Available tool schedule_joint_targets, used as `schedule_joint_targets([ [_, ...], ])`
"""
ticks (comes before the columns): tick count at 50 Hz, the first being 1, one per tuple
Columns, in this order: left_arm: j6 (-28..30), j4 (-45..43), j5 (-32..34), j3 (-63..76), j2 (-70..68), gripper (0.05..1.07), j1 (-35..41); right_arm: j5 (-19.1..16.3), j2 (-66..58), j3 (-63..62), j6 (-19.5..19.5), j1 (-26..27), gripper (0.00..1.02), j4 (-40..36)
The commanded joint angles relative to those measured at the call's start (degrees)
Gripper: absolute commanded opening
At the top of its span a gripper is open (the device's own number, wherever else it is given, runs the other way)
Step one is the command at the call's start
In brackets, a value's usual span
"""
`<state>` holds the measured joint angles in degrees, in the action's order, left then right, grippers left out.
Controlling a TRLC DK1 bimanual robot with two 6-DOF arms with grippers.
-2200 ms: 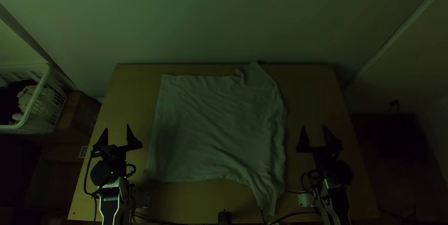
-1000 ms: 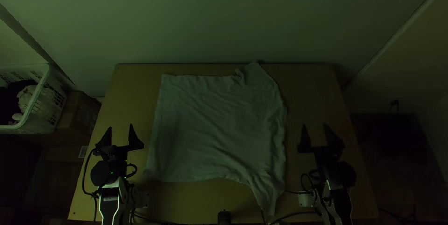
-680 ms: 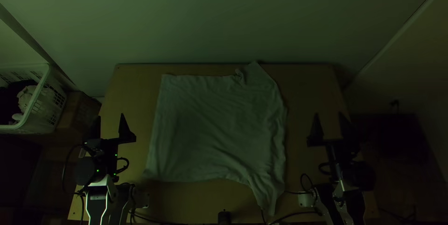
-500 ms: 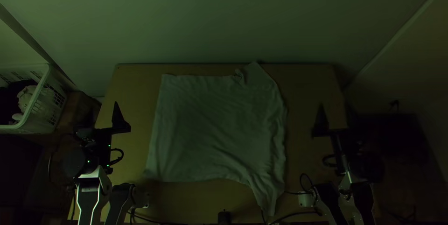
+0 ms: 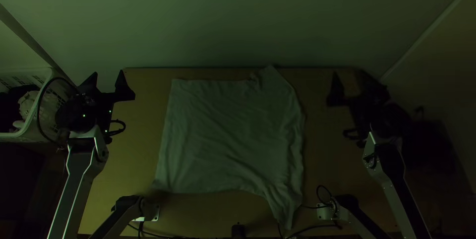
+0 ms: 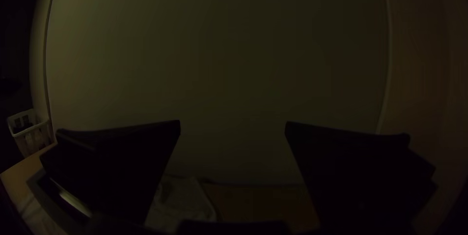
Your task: Fold the t-shirt
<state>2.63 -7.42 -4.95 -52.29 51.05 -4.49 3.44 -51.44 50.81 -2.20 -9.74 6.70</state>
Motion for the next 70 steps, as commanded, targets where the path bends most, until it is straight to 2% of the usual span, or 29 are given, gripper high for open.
schedule_joint_targets([
  [1, 0.27, 2.5, 0.56, -7.39, 6.7, 1.03, 0.8, -0.01, -6.22, 6.41, -0.09, -0.37, 0.99, -1.87],
  [21, -3.25, 15.42, 0.29, -28.48, 29.99, 1.03, 1.77, -0.01, -28.28, 25.66, 5.36, -0.55, 0.99, -11.71],
  [30, -4.66, 23.59, 0.29, -36.13, 38.16, 1.03, 2.82, -0.01, -37.5, 34.54, 8.88, -0.63, 0.99, -21.29],
  [34, -4.83, 23.77, 0.29, -36.65, 40.36, 1.03, 3.0, -0.1, -41.02, 37.08, 10.19, -0.55, 0.99, -24.28],
  [40, -4.74, 26.05, 0.2, -38.32, 44.67, 1.03, 3.17, -0.1, -44.36, 38.49, 11.25, -0.63, 0.99, -24.63],
  [48, -5.09, 35.37, 0.2, -44.47, 53.37, 1.03, 3.61, -0.19, -48.67, 40.07, 12.22, -1.07, 0.99, -24.72],
  [60, -5.71, 35.46, 1.61, -47.99, 60.84, 1.02, 4.4, -0.54, -54.73, 42.27, 14.5, -2.22, 0.99, -25.6],
  [70, -6.33, 35.81, 1.79, -51.68, 67.61, 1.01, 5.11, -0.54, -61.76, 48.69, 16.61, -3.27, 0.99, -33.86],
])
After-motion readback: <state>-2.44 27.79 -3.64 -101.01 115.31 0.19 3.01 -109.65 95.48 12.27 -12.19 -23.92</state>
